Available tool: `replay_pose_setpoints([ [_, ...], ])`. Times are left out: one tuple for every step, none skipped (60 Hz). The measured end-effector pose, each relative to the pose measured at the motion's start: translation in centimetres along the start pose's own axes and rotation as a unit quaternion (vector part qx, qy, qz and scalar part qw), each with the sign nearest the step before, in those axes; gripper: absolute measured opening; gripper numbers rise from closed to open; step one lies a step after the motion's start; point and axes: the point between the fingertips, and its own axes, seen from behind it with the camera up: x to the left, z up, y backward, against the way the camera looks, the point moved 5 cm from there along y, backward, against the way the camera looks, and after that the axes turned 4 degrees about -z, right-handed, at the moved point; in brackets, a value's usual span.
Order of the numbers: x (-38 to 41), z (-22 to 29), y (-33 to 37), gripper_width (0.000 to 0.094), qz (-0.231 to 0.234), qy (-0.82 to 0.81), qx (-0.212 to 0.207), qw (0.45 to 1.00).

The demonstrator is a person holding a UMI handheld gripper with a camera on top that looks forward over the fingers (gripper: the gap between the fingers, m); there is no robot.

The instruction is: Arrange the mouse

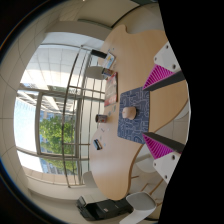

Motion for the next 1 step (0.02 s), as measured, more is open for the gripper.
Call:
replay_pose_setpoints([
  [-0.03,-0.02,0.07,0.0845,0.001,0.001,-0.001,1.0],
])
